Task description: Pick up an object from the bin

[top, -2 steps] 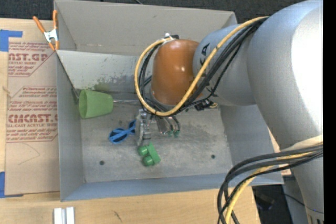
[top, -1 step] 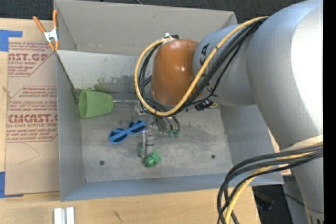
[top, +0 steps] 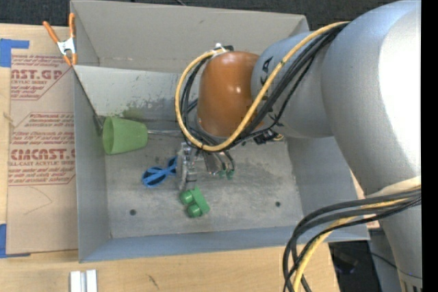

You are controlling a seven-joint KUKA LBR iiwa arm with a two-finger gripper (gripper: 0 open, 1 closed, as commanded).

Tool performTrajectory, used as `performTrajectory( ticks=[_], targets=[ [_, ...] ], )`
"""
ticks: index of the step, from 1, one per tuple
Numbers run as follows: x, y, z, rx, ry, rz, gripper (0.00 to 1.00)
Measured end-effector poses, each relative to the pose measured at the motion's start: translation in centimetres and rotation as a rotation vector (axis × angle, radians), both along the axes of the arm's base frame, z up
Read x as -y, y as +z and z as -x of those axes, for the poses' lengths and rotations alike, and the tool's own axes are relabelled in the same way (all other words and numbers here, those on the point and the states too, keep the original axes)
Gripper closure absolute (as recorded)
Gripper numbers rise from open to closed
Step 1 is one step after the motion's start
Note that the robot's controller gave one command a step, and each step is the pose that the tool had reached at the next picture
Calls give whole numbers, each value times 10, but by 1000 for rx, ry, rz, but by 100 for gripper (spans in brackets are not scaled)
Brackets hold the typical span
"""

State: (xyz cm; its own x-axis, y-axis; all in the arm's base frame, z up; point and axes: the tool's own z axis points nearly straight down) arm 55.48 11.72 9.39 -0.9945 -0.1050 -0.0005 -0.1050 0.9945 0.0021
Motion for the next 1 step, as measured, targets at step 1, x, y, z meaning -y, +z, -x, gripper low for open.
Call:
performTrajectory(
  ticks=[1],
  targets=[
    [0, 0, 0, 0, 0, 0, 0]
  ],
)
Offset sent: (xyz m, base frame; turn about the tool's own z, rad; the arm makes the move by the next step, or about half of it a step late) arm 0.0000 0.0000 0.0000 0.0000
